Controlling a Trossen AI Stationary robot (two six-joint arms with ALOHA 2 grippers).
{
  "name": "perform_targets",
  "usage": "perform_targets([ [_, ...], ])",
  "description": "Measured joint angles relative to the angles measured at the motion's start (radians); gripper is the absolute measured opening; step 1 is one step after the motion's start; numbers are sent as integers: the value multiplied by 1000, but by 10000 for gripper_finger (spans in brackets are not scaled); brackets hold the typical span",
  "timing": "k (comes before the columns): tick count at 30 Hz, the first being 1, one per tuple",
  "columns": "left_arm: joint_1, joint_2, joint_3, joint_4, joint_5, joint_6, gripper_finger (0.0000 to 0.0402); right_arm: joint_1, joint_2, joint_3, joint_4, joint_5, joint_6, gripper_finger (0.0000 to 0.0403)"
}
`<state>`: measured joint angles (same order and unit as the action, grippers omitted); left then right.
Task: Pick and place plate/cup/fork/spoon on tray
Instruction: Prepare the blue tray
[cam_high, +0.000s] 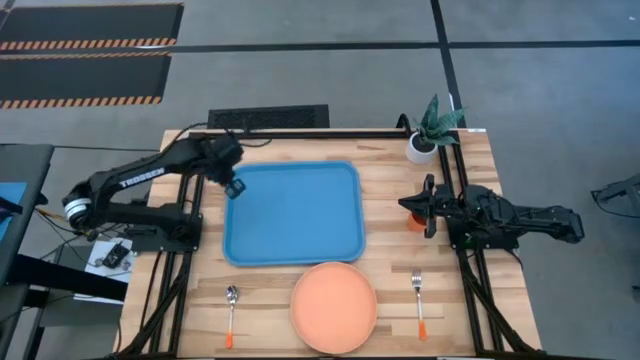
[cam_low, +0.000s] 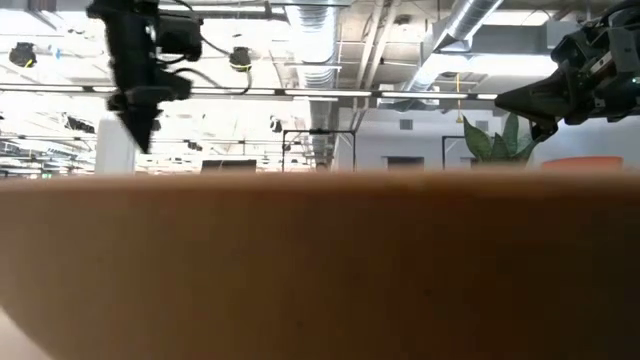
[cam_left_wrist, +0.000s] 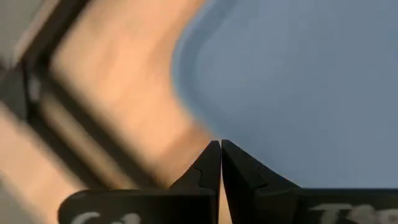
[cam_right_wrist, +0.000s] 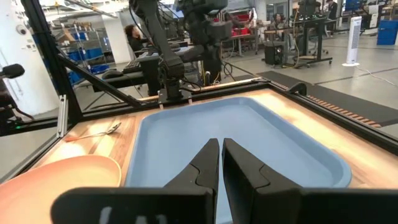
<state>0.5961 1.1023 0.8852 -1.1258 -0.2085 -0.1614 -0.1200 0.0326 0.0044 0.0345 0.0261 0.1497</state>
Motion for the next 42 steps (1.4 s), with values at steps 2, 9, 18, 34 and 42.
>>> perform_targets([
  [2,12,1,-1,-87,-19,-67,0,0,0,0,0,0,0,47],
  [9,132,110,-1,-127,-35,-179,0,0,0,0,0,0,0,47],
  [18,234,336,-1,-25,-100,-119,0,0,0,0,0,0,0,47],
  [34,252,416,-208,247,38,-200,0,0,0,0,0,0,0,47],
  [42,253,377,-220,282,48,-215,0,0,0,0,0,0,0,47],
])
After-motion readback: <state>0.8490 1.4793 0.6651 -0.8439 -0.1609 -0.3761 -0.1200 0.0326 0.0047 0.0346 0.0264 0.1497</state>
